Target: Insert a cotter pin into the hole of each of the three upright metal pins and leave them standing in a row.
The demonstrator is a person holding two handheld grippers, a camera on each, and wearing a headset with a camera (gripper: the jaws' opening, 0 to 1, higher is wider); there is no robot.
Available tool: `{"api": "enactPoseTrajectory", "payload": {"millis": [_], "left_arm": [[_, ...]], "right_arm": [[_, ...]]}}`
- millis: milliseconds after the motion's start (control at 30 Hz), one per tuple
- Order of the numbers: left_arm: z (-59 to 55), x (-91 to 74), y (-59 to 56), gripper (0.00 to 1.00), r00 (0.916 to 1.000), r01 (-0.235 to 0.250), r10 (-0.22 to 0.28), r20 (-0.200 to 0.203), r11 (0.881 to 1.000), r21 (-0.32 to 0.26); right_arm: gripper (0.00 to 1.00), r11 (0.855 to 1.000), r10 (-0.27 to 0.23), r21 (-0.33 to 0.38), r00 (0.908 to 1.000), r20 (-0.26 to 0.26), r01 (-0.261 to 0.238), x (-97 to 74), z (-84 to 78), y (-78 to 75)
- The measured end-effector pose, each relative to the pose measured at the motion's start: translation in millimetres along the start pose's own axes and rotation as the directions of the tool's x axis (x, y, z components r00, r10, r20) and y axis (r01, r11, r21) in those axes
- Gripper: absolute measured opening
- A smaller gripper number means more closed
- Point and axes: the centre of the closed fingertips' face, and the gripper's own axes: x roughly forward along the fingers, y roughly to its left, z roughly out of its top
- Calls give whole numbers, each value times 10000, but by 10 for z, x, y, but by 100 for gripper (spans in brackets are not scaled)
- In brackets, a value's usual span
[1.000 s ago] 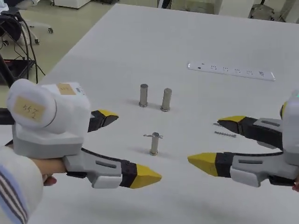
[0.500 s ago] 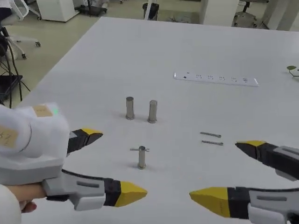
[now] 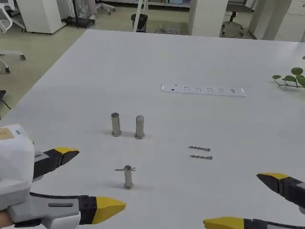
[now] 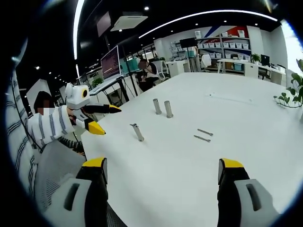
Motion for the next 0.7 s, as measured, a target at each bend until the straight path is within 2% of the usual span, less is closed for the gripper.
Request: {"api": "enactPoseTrajectory", "payload": {"millis": [233, 433, 533, 633, 700], "left_arm": [[91, 41, 144, 88, 9996, -244, 246, 130, 9996, -146], [201, 97, 302, 84, 9985, -496, 497, 221, 9988, -48], [235, 139, 341, 84, 9986, -496, 496, 207, 9988, 15], [284, 208, 348, 81, 9988, -477, 472, 93, 9966, 677], [316, 254, 348, 81, 9991, -410, 406, 80, 9970, 653]], "right_arm": [[96, 9993, -319, 184, 9995, -57, 320, -65, -59, -42], [95, 9983, -465, 330, 9988, -165, 471, -103, -117, -82], [95, 9978, -517, 404, 9985, -185, 524, -118, -136, -98], [95, 9971, -541, 526, 9983, -236, 552, -122, -167, -119], [95, 9965, -569, 603, 9980, -263, 584, -129, -187, -125]]}}
